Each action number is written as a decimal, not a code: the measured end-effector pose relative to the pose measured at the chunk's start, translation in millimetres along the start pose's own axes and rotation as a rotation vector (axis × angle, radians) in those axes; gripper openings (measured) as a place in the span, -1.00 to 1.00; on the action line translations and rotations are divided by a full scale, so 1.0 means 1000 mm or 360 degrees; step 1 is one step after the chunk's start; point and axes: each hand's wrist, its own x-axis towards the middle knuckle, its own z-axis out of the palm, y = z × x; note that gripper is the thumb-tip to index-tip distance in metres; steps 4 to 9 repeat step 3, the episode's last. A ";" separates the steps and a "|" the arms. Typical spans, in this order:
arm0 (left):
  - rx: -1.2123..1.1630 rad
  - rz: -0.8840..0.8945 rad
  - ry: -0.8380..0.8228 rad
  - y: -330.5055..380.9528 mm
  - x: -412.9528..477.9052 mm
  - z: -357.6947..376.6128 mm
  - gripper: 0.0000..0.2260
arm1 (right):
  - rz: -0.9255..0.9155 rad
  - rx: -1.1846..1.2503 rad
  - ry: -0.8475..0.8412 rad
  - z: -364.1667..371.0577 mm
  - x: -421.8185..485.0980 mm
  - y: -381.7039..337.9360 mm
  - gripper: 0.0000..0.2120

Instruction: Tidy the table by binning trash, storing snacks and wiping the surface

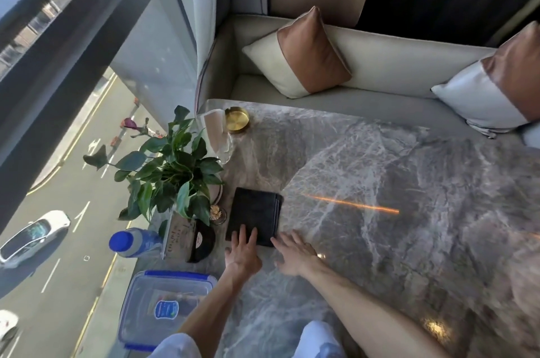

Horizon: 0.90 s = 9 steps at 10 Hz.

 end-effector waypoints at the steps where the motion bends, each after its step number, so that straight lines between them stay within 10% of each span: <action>1: -0.0015 0.0020 -0.0020 -0.004 -0.001 0.002 -0.30 | 0.0007 0.0055 -0.0002 0.005 0.004 0.004 -0.35; 3: 0.0040 0.0051 0.0188 -0.005 -0.020 0.001 -0.50 | -0.0196 0.0309 0.0684 0.016 -0.023 0.032 -0.48; 9: 0.0040 0.0051 0.0188 -0.005 -0.020 0.001 -0.50 | -0.0196 0.0309 0.0684 0.016 -0.023 0.032 -0.48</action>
